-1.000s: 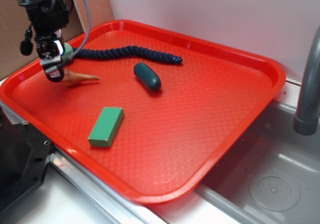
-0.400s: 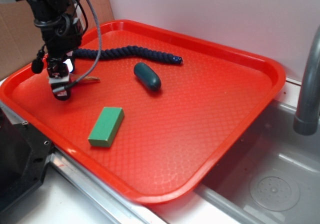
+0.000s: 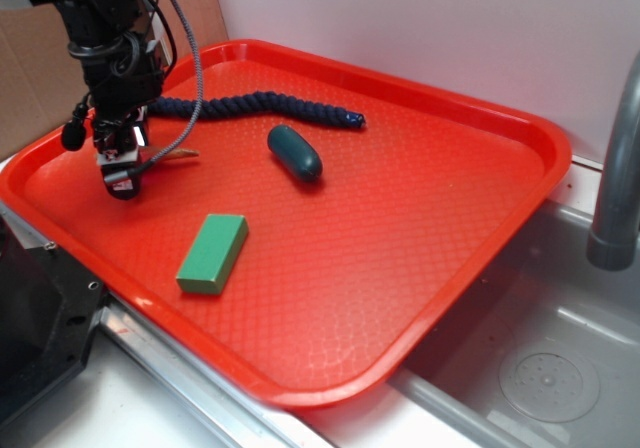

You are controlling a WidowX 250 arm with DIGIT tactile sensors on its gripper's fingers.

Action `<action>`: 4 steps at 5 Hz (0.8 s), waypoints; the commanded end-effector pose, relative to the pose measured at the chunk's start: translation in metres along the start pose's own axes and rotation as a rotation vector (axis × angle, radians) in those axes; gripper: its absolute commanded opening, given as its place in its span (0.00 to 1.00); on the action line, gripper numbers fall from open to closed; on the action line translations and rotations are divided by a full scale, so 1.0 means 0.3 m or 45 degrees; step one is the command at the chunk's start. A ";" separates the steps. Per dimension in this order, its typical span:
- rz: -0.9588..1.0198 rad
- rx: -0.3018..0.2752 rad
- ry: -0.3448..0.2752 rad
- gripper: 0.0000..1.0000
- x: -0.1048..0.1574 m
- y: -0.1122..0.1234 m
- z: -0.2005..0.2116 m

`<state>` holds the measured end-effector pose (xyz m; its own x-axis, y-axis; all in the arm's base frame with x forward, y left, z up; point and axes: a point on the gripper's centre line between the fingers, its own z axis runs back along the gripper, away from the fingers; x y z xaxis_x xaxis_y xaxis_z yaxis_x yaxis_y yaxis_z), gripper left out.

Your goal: Grab the shell.

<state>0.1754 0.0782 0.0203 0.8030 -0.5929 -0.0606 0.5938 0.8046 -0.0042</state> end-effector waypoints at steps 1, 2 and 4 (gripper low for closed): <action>0.185 0.060 0.013 0.00 0.031 -0.008 0.140; 0.442 0.073 -0.027 0.00 0.080 -0.059 0.280; 0.679 0.066 -0.098 0.00 0.195 -0.114 0.466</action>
<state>0.1996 0.0130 0.1437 0.9956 -0.0912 -0.0223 0.0922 0.9946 0.0485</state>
